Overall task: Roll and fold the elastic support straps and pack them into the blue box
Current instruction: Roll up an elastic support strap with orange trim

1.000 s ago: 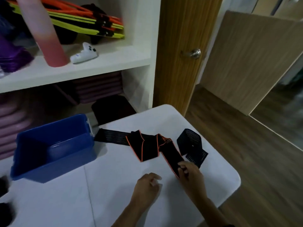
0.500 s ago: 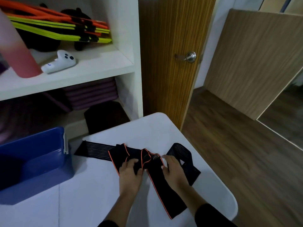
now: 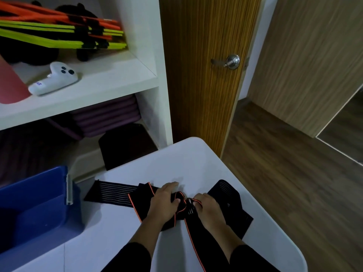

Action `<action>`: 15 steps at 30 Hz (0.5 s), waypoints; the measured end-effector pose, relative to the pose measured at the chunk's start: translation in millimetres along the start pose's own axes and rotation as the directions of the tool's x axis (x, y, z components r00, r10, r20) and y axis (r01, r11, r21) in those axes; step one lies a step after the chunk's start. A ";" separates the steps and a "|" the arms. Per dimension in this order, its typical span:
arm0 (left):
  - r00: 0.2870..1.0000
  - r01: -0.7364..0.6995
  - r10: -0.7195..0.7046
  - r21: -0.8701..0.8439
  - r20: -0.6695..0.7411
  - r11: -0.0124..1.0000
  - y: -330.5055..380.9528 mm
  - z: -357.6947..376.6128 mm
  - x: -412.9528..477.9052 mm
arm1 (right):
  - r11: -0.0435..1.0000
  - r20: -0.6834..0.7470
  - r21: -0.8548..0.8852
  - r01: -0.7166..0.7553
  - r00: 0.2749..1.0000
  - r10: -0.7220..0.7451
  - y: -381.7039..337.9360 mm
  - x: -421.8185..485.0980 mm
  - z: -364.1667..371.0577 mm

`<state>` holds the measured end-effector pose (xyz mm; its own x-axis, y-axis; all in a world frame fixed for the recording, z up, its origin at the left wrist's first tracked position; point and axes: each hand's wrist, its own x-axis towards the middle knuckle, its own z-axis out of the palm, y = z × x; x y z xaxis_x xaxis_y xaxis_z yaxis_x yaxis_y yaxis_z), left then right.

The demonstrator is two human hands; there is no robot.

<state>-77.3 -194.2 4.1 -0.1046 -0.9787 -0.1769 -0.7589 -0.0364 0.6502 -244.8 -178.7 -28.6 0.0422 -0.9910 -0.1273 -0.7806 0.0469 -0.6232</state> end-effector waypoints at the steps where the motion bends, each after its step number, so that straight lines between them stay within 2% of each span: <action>1: 0.999 0.006 -0.007 0.025 0.035 1.000 -0.8 1.0 2.4 | 1.000 -0.025 0.006 -0.001 1.000 0.001 0.4 -0.7 -1.7; 4: 0.994 -0.016 -0.009 0.222 0.112 0.975 4.0 1.4 7.5 | 1.000 -0.106 0.014 -0.007 0.994 0.008 -0.7 -1.2 -8.7; 7: 0.993 -0.041 -0.005 0.393 0.115 0.919 6.1 -0.2 9.1 | 1.000 -0.139 -0.010 -0.016 0.990 0.014 -2.7 -1.0 -15.7; 12: 0.991 -0.039 -0.001 0.303 0.131 0.952 -1.1 -15.3 3.7 | 0.998 -0.108 0.058 -0.026 0.994 0.032 -5.0 -3.1 -24.0; 15: 0.995 -0.005 -0.012 0.181 0.094 0.984 -1.0 -34.5 -4.2 | 0.992 -0.078 0.126 -0.004 0.997 0.014 -7.2 -3.1 -31.3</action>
<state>-53.9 -197.0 29.7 -0.1558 -0.9547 -0.2536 -0.8620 0.0061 0.5068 -258.8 -179.9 0.4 -0.0177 -0.9970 -0.0750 -0.6958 0.0661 -0.7152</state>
